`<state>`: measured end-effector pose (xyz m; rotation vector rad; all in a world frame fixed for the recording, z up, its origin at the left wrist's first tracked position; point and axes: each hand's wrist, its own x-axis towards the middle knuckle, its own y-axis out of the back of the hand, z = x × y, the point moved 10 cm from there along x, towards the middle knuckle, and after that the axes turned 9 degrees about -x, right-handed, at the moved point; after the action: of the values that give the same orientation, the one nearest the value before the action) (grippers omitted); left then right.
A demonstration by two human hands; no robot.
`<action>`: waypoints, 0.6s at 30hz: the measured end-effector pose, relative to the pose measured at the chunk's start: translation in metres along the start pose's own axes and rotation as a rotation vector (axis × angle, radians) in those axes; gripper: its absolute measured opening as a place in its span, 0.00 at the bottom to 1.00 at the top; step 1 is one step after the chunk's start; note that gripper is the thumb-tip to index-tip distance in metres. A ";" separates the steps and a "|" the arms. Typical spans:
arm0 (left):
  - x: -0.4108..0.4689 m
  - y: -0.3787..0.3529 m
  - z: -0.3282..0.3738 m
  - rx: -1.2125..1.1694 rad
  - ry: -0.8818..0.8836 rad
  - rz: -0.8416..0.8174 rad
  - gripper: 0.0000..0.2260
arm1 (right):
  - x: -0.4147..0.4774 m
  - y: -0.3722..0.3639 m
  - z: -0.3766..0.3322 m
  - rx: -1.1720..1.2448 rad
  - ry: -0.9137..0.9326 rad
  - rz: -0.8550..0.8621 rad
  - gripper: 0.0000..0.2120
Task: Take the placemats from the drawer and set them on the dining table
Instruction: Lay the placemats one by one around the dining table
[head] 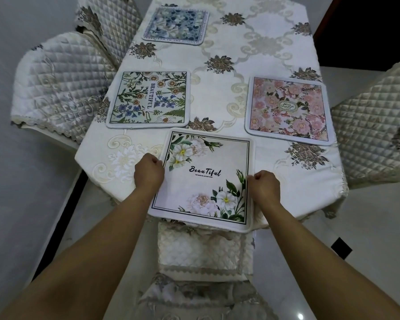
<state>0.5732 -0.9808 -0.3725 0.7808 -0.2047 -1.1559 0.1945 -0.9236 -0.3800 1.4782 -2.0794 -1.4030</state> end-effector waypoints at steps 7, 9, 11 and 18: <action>-0.019 -0.014 0.012 0.220 -0.161 0.010 0.22 | -0.002 -0.001 -0.005 -0.060 0.080 0.016 0.10; -0.034 -0.030 0.013 0.321 -0.245 -0.022 0.22 | -0.007 -0.002 -0.011 -0.126 0.146 0.054 0.07; -0.046 -0.043 0.011 0.386 -0.307 -0.038 0.21 | -0.015 -0.006 -0.019 -0.249 0.229 0.077 0.07; -0.049 -0.037 0.026 0.526 -0.289 -0.197 0.23 | -0.031 -0.001 -0.036 -0.450 0.305 -0.035 0.09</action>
<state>0.5114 -0.9565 -0.3659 1.1089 -0.7064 -1.4231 0.2328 -0.9183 -0.3523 1.4312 -1.4471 -1.4307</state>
